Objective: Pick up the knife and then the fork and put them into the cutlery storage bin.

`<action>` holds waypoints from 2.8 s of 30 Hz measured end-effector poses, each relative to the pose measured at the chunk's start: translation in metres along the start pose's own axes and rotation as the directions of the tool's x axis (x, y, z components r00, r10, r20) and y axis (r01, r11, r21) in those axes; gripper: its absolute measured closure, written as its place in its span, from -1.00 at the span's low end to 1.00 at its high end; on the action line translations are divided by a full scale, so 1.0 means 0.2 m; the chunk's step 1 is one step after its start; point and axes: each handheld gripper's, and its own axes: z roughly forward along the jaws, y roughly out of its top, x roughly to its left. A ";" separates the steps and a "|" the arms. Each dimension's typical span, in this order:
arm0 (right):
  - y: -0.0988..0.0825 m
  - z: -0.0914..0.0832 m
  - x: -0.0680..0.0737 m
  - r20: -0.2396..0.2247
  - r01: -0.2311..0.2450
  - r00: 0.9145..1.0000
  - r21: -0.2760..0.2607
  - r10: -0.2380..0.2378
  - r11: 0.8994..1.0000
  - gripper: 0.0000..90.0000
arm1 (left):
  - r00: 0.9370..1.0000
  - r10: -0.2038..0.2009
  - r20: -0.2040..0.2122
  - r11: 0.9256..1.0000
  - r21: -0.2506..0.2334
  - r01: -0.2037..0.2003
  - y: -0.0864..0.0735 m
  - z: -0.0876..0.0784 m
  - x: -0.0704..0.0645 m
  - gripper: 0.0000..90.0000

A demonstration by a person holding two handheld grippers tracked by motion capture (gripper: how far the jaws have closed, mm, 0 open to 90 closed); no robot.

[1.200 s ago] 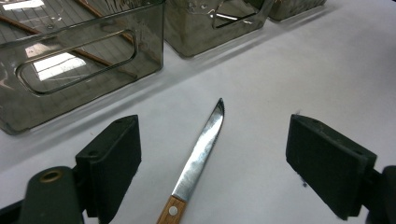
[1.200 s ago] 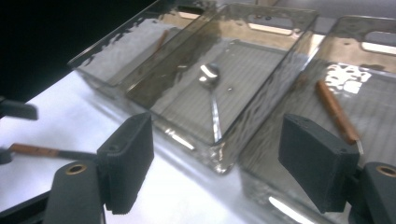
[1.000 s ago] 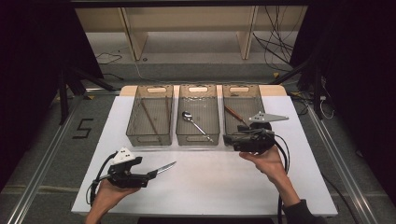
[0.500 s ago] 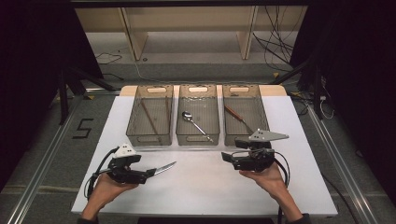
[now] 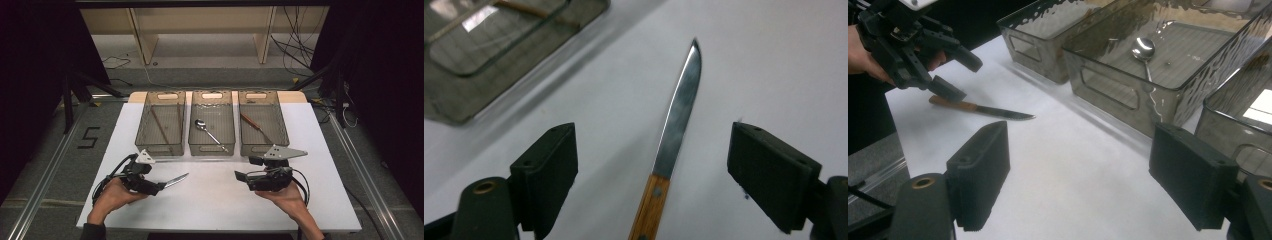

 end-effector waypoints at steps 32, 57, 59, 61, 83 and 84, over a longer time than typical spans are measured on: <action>-0.04 0.02 0.05 -0.016 0.026 1.000 0.023 -0.025 0.999 -0.46 | 0.998 0.055 0.035 0.971 0.233 -0.061 -0.13 0.03 0.04 0.17; -0.04 0.01 0.07 -0.023 0.049 0.999 -0.002 -0.049 0.999 -0.47 | 0.994 0.002 0.106 0.990 0.138 -0.017 -0.09 -0.02 0.03 0.69; -0.04 0.01 0.08 -0.026 0.062 0.998 -0.003 -0.062 0.998 -0.48 | 0.993 0.002 0.119 0.992 0.125 -0.018 -0.07 -0.04 0.02 0.69; -0.04 0.02 0.09 -0.030 0.077 0.997 -0.005 -0.077 0.997 -0.48 | 0.990 0.010 0.141 0.993 0.113 -0.026 -0.06 -0.05 0.00 0.69; -0.02 0.09 0.28 -0.088 0.236 0.968 0.000 -0.235 0.972 -0.49 | 0.960 0.125 0.251 0.987 0.065 -0.145 0.13 -0.06 -0.21 0.69; -0.02 0.10 0.29 -0.087 0.248 0.965 0.003 -0.247 0.969 -0.49 | 0.958 0.129 0.256 0.987 0.064 -0.150 0.14 -0.05 -0.21 0.69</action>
